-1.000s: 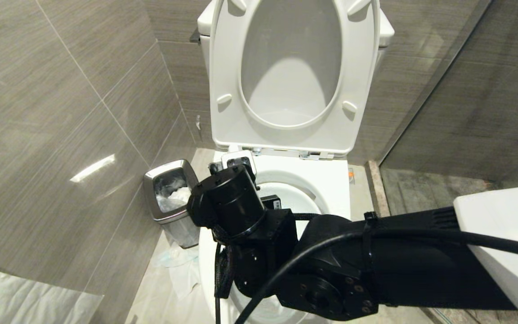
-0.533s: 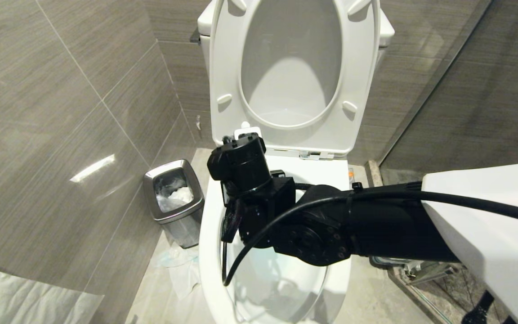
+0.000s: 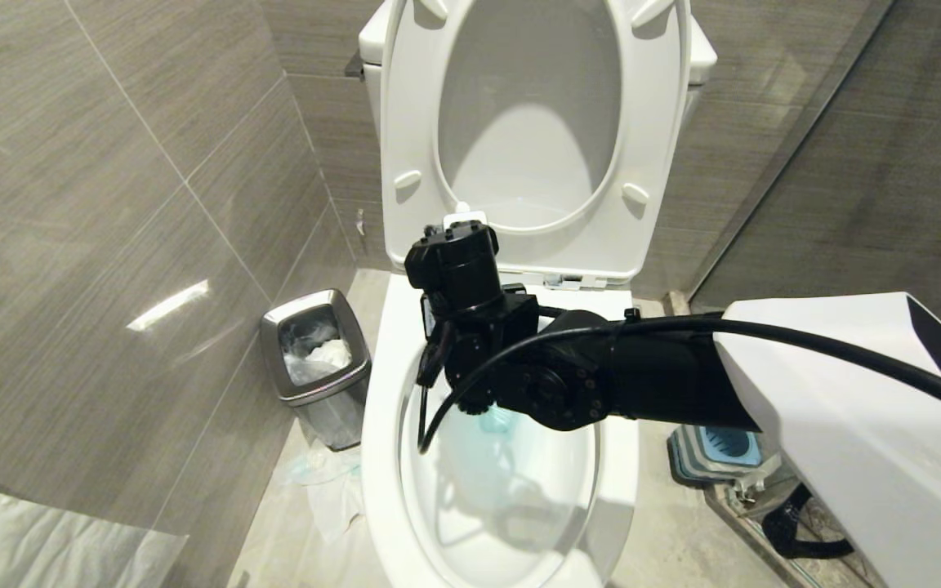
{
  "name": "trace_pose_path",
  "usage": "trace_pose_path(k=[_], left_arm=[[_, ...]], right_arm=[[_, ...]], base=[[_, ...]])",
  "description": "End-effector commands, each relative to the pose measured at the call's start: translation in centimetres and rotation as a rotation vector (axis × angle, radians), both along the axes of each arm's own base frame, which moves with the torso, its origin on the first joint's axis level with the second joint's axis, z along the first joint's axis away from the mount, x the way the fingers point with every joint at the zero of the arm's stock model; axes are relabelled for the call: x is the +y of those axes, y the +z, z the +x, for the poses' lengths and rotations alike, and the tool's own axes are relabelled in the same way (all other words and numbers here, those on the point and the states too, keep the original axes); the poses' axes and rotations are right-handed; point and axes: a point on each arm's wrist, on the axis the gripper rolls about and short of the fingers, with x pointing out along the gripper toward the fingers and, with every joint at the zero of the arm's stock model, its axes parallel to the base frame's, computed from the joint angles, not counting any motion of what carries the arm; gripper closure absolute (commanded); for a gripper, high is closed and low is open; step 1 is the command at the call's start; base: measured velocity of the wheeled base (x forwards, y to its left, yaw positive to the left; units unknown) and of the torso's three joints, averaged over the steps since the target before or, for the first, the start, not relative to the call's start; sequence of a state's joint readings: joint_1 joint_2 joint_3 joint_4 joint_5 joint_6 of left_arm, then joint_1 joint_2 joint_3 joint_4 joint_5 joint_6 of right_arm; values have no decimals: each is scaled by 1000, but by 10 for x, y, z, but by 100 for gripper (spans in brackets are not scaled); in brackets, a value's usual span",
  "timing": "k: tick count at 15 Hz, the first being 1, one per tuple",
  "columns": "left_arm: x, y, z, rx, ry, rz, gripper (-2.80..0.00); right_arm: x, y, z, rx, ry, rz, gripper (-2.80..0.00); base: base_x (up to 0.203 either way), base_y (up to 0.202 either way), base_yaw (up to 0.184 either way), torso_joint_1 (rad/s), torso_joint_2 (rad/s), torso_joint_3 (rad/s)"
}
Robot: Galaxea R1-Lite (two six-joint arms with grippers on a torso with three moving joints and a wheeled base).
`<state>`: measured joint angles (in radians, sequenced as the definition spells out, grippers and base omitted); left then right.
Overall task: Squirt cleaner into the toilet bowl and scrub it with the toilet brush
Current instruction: Scrub the toilet bowl
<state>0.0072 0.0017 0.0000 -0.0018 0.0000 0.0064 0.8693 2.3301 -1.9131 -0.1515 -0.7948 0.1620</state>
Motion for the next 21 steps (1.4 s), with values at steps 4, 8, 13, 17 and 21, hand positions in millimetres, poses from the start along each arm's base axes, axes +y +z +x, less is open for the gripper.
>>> trace_pose_path(k=[4, 8, 13, 17, 21], left_arm=[[0, 1, 0, -3, 0, 0, 0], [0, 0, 0, 0, 0, 0, 0], [0, 1, 0, -3, 1, 0, 0], [0, 0, 0, 0, 2, 0, 0], [0, 0, 0, -1, 0, 0, 0]], right_arm=[[-18, 8, 21, -22, -59, 12, 0], [-28, 12, 28, -27, -84, 15, 0], [-40, 16, 34, -30, -112, 18, 0], [-51, 23, 24, -18, -112, -1, 0], [-69, 25, 3, 21, -108, -31, 0]], base=[[0, 0, 0, 0, 0, 0], [0, 0, 0, 0, 0, 0], [0, 0, 0, 0, 0, 0], [0, 0, 0, 0, 0, 0], [0, 0, 0, 0, 0, 0]])
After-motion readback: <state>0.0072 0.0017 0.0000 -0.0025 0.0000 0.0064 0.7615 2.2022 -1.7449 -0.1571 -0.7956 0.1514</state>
